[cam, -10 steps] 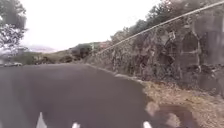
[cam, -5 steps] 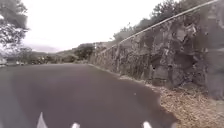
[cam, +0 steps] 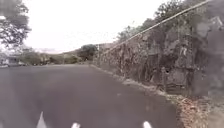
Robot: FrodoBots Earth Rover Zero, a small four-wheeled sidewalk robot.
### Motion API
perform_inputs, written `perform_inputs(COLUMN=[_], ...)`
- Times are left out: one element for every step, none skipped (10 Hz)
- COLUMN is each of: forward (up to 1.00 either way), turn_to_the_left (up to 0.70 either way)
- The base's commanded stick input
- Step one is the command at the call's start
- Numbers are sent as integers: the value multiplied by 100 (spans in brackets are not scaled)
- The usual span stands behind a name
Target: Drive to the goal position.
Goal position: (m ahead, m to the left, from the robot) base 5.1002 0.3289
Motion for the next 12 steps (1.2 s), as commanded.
perform_inputs(forward=[100, 100, 100, 100, 100, 100, 100, 100, 100, 100, 100, 100], turn_to_the_left=[0, 0, 0, 0, 12, 28, 32, 23, 14, 40, 40, 0])
